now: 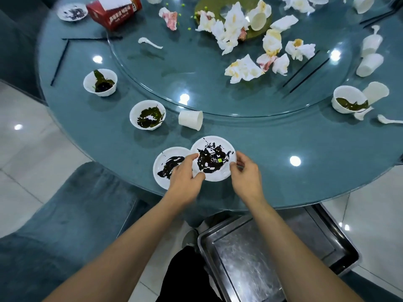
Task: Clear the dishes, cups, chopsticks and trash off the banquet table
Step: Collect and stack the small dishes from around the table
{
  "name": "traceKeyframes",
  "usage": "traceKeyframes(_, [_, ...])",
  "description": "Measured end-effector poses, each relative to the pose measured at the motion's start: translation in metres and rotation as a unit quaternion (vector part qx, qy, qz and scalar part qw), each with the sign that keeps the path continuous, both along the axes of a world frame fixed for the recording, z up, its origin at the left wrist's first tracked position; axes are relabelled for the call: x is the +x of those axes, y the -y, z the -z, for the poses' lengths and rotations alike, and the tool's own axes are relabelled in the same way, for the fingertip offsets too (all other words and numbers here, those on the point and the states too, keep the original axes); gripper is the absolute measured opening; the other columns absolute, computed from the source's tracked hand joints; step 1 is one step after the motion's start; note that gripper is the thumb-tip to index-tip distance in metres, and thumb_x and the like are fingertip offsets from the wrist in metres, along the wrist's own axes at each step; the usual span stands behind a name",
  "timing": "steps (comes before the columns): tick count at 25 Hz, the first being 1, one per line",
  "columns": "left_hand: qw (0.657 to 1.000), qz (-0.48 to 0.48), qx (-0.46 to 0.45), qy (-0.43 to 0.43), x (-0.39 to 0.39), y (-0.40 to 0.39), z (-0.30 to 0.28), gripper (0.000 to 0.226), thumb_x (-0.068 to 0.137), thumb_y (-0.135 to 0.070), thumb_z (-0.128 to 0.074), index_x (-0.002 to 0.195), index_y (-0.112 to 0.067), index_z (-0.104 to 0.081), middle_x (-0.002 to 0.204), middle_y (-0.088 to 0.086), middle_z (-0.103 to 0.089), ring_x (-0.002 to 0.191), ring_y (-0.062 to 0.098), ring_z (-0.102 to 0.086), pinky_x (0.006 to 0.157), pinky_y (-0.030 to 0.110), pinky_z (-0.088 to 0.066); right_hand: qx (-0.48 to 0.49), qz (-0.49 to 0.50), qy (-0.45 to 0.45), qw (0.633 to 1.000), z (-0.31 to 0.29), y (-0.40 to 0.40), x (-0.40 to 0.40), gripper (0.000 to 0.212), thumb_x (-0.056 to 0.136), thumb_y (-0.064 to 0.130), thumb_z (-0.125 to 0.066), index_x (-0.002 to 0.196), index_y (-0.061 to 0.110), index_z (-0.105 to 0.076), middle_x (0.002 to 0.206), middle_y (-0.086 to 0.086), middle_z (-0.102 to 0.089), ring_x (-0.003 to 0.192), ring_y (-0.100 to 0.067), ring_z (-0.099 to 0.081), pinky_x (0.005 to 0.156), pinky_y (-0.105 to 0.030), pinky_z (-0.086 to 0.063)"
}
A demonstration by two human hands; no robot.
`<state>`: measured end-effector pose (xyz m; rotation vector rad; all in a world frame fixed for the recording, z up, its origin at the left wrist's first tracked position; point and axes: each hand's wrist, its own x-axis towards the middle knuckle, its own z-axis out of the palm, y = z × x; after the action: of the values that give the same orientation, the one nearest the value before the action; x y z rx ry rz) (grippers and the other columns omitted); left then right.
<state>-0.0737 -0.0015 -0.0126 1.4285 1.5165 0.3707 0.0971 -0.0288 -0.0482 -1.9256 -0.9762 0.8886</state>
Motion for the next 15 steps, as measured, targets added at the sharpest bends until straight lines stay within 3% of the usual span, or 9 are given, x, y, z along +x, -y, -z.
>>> traceKeyframes(3, [0.999, -0.034, 0.008, -0.008, -0.024, 0.003, 0.002, 0.059, 0.095, -0.013, -0.054, 0.150, -0.026, -0.039, 0.102, -0.008, -0.050, 0.135, 0.029, -0.036, 0.116, 0.049, -0.029, 0.001, -0.032, -0.004, 0.999, -0.001, -0.006, -0.023, 0.030, 0.097, 0.008, -0.055, 0.120, 0.023, -0.068, 0.115, -0.001, -0.071, 0.105, -0.014, -0.067, 0.099, -0.035, -0.053])
traceKeyframes(7, [0.998, -0.062, 0.008, -0.025, -0.052, 0.011, 0.003, 0.058, 0.096, -0.014, -0.051, 0.151, -0.026, -0.036, 0.141, 0.008, -0.049, 0.138, 0.028, -0.029, 0.117, 0.046, -0.027, -0.013, -0.065, 0.000, 0.998, -0.001, -0.009, -0.048, 0.033, 0.097, 0.012, -0.057, 0.128, 0.020, -0.067, 0.114, 0.005, -0.072, 0.105, -0.012, -0.067, 0.099, -0.032, -0.052])
traceKeyframes(12, [0.996, -0.074, 0.003, -0.047, -0.077, 0.016, 0.009, 0.059, 0.096, -0.016, -0.051, 0.152, -0.023, -0.035, 0.134, 0.020, -0.056, 0.136, 0.033, -0.033, 0.115, 0.050, -0.029, -0.023, -0.100, 0.017, 0.995, 0.000, -0.013, -0.073, 0.034, 0.097, 0.014, -0.058, 0.130, 0.018, -0.065, 0.113, 0.008, -0.070, 0.106, -0.012, -0.065, 0.101, -0.033, -0.051])
traceKeyframes(15, [0.995, -0.087, -0.006, -0.051, -0.082, 0.017, 0.011, 0.060, 0.096, -0.015, -0.052, 0.152, -0.022, -0.036, 0.134, 0.016, -0.056, 0.136, 0.031, -0.032, 0.115, 0.050, -0.029, -0.039, -0.111, 0.028, 0.993, 0.001, -0.012, -0.081, 0.036, 0.097, 0.018, -0.059, 0.132, 0.021, -0.064, 0.121, 0.006, -0.070, 0.111, -0.012, -0.063, 0.100, -0.028, -0.048])
